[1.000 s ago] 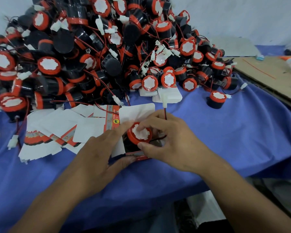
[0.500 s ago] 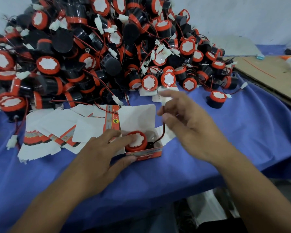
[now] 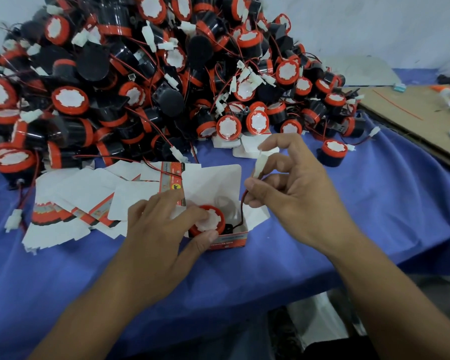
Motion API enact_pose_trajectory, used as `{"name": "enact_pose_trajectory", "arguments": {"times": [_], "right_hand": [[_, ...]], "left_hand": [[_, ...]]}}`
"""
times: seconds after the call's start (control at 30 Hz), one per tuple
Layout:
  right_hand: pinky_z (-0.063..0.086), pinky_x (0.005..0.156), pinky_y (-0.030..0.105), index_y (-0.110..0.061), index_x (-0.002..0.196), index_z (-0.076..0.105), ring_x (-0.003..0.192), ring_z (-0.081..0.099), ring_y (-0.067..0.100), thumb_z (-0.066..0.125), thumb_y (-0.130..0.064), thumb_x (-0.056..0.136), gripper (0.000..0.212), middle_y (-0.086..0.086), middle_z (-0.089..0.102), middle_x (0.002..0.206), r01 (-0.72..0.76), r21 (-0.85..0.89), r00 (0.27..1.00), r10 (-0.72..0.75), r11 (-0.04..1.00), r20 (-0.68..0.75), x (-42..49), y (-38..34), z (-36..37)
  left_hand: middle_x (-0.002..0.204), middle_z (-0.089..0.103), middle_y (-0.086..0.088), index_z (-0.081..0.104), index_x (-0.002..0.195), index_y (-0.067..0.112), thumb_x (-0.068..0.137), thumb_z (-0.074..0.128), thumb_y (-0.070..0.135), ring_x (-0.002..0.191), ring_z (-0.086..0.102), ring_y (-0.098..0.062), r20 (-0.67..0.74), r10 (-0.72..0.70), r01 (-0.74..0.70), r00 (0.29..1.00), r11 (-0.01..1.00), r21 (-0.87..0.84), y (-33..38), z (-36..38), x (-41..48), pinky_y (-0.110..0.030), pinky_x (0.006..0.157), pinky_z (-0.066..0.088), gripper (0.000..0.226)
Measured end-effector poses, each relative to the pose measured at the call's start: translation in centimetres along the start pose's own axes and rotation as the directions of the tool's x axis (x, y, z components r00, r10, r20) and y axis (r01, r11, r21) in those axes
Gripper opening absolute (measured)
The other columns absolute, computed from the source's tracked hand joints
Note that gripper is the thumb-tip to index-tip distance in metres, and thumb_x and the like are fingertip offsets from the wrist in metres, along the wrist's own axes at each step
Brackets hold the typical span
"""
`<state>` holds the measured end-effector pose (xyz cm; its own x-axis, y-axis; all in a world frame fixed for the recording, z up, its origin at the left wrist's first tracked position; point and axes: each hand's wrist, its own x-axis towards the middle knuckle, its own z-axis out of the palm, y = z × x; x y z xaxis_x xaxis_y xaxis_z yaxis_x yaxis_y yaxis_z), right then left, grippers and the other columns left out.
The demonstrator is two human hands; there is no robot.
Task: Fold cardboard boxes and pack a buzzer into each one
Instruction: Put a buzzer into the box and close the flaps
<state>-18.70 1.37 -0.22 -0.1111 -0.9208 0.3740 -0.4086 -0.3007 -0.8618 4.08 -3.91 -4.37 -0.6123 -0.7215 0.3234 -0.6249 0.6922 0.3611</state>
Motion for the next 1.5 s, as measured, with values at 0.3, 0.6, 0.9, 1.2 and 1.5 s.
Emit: {"name": "enact_pose_trajectory", "arguments": {"times": [0.3,0.6,0.9,1.2,1.5], "right_hand": [[0.053,0.056,0.046,-0.029,0.097,0.042,0.066,0.067,0.017,0.072,-0.025,0.094,0.031,-0.006,0.07,0.078,0.137,-0.428,0.988,-0.156,0.893,-0.009,-0.4,0.3,1.2],[0.033,0.05,0.017,-0.011,0.095,0.068,0.054,0.044,0.009,0.06,-0.028,0.101,0.02,-0.015,0.045,0.059,0.318,-0.54,0.947,-0.288,0.779,0.142,-0.5,-0.9,0.7],[0.052,0.069,0.038,-0.014,0.112,0.064,0.074,0.066,0.015,0.043,-0.032,0.107,0.028,-0.009,0.071,0.084,0.111,-0.473,0.973,0.0,0.874,0.229,-1.0,-1.3,0.8],[0.048,0.074,0.043,-0.017,0.094,0.058,0.083,0.051,0.021,0.034,-0.038,0.108,0.035,-0.005,0.05,0.081,0.084,-0.816,0.942,0.221,0.572,0.251,0.0,-1.9,3.7],[0.038,0.052,0.037,-0.02,0.082,0.04,0.063,0.042,0.02,0.053,-0.015,0.097,0.02,-0.005,0.041,0.071,0.012,-0.89,0.966,0.224,0.457,0.128,0.4,-1.2,4.7]], "left_hand": [[0.121,0.043,0.015,0.05,0.137,0.045,0.096,0.028,0.062,0.109,0.037,-0.012,0.086,0.02,-0.01,0.996,0.994,-0.112,-0.6,0.8,-0.2,-0.025,0.093,0.034,0.05],[0.123,0.044,0.007,0.054,0.138,0.041,0.093,0.023,0.067,0.106,0.035,-0.013,0.07,-0.029,0.036,0.997,0.995,-0.096,-0.2,0.8,-0.2,-0.028,0.091,0.037,0.06],[0.118,0.041,0.009,0.05,0.141,0.042,0.096,0.026,0.064,0.104,0.034,-0.014,0.056,-0.008,0.014,0.998,0.995,-0.097,-0.3,1.0,-0.3,-0.029,0.09,0.037,0.056],[0.117,0.041,0.008,0.052,0.14,0.04,0.096,0.028,0.062,0.104,0.036,-0.013,0.045,0.006,-0.002,0.999,0.995,-0.095,-0.2,1.0,-0.5,-0.027,0.089,0.037,0.055],[0.123,0.043,0.006,0.048,0.143,0.044,0.097,0.027,0.062,0.107,0.039,-0.016,0.059,-0.006,0.012,0.998,0.994,-0.108,-0.3,1.1,-0.5,-0.028,0.091,0.036,0.054]]}}
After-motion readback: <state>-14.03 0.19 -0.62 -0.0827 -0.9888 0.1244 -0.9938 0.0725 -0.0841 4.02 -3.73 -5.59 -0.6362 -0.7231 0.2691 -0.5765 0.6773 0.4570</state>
